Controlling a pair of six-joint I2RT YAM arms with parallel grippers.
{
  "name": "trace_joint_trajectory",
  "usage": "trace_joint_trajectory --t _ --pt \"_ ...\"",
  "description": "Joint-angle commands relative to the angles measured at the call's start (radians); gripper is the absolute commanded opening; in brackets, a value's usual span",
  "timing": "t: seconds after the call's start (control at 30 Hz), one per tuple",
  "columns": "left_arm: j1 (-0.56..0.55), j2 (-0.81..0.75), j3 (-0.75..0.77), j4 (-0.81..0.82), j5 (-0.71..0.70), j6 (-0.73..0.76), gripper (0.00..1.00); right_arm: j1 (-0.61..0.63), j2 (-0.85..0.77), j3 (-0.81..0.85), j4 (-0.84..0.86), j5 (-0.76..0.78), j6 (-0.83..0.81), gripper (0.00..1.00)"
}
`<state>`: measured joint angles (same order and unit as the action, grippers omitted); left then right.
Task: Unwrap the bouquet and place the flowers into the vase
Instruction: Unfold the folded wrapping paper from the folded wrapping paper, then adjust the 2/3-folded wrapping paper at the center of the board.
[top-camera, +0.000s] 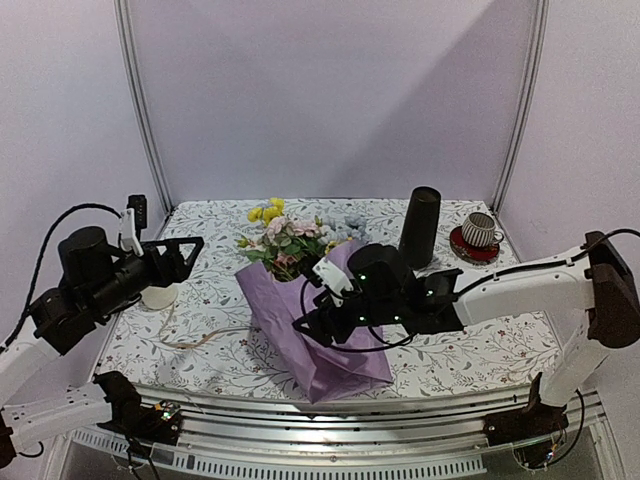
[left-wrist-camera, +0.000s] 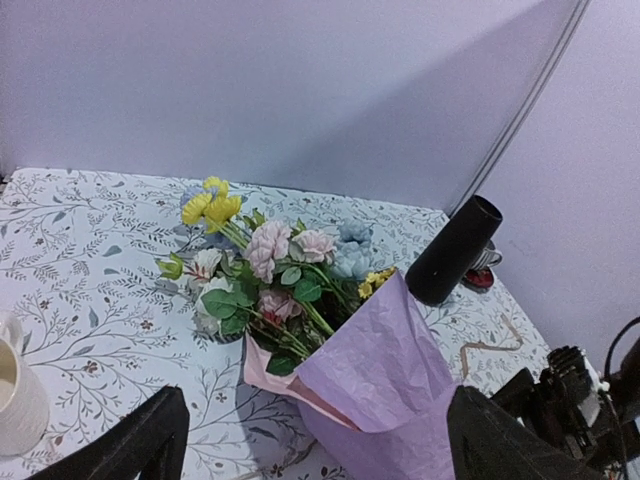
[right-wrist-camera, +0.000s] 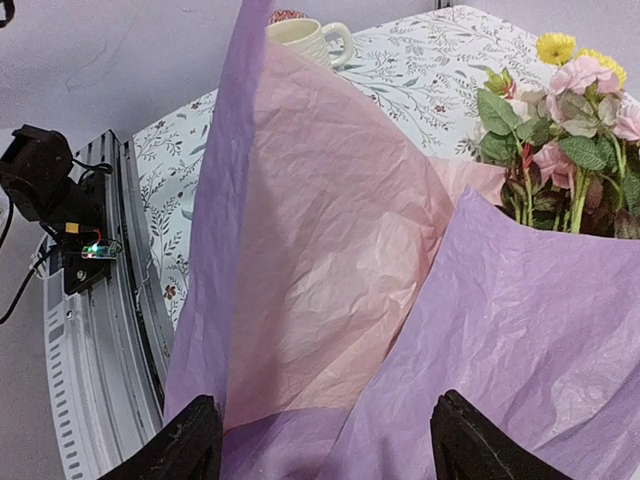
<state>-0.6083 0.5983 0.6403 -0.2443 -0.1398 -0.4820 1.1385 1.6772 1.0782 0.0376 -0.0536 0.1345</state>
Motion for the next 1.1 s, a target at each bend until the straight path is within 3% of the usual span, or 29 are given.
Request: trace_joint_trajectory --t 0.0,0.43,0.53,0.6,0.67,0.87,1.07 --pt "0.005 0.005 0.004 0.009 -0.013 0.028 0.92 -0.001 -0.090 -0.079 0.121 0.055 0.006 0.78" --pt "0.005 0.051 0.157 -0.130 -0.048 0.102 0.93 -0.001 -0.259 -0.240 0.277 0.123 0.004 0.81" --pt "0.005 0.085 0.155 -0.096 0.058 0.099 0.93 -0.001 -0.229 -0.228 0.252 0.140 0.003 0.80" --pt "0.004 0.135 0.137 -0.046 0.229 0.131 0.92 0.000 -0.206 -0.219 0.237 0.153 0.016 0.80" --pt "0.004 0.199 0.143 -0.040 0.304 0.142 0.89 0.000 -0.168 -0.192 0.200 0.168 0.025 0.80" --pt "-0.017 0.360 0.237 -0.073 0.328 0.138 0.87 0.001 -0.044 -0.112 0.066 0.185 0.061 0.79" --pt "-0.059 0.435 0.290 -0.065 0.293 0.129 0.87 0.042 0.048 -0.086 0.154 0.081 0.095 0.77"
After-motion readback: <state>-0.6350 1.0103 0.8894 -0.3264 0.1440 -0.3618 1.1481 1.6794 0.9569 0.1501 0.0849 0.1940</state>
